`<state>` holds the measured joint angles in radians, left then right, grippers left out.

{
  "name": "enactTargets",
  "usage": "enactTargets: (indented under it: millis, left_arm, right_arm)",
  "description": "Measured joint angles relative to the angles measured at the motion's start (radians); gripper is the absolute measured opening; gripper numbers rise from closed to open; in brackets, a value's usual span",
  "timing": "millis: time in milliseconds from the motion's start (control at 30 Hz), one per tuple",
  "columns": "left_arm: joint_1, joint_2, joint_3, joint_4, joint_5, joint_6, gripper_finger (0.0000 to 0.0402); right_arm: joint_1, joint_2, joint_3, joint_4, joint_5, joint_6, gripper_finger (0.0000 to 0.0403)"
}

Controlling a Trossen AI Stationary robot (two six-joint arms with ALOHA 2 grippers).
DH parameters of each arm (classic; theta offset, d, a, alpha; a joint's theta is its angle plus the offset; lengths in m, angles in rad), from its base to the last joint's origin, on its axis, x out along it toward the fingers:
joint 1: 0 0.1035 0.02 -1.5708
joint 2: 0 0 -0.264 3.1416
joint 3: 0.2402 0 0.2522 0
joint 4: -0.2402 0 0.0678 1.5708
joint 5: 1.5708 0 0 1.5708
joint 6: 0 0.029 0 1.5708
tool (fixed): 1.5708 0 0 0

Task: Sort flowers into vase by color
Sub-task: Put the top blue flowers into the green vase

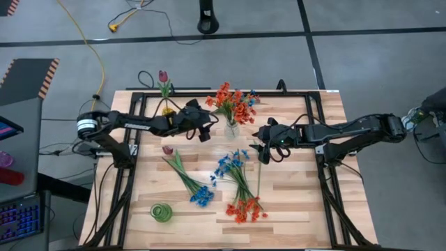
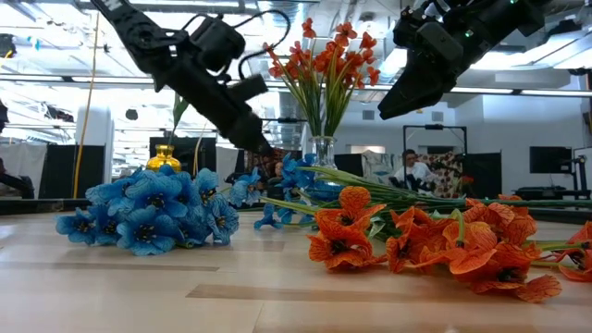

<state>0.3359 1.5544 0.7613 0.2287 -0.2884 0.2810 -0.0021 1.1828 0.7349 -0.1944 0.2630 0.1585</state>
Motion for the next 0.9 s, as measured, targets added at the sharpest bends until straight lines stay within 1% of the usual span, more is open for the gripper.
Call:
enactTargets:
  millis: [200,267,433,667,800,900]
  left_arm:
    - [0.001,0.052,0.002,-0.012,-0.085,0.082,0.0245]
    - [0.000,0.070,0.002,-0.009,-0.092,0.121,0.0245]
    - [0.000,0.126,0.003,0.013,-0.092,0.167,0.0245]
    - [0.000,0.207,0.064,0.015,-0.098,0.139,0.0245]
    - [0.002,0.234,0.099,0.014,-0.144,0.126,0.0245]
    - [0.012,0.234,0.102,0.011,-0.153,0.129,0.0245]
  right_arm:
    - [0.000,0.000,0.000,0.000,0.000,0.000,0.0250]
    - [0.000,0.000,0.000,0.000,0.000,0.000,0.0250]
    - [0.000,0.000,0.000,0.000,0.000,0.000,0.0250]
    - [0.000,0.000,0.000,0.000,0.000,0.000,0.0250]
    - [0.000,0.000,0.000,0.000,0.000,0.000,0.0250]
    - [0.000,0.000,0.000,0.000,0.000,0.000,0.0250]
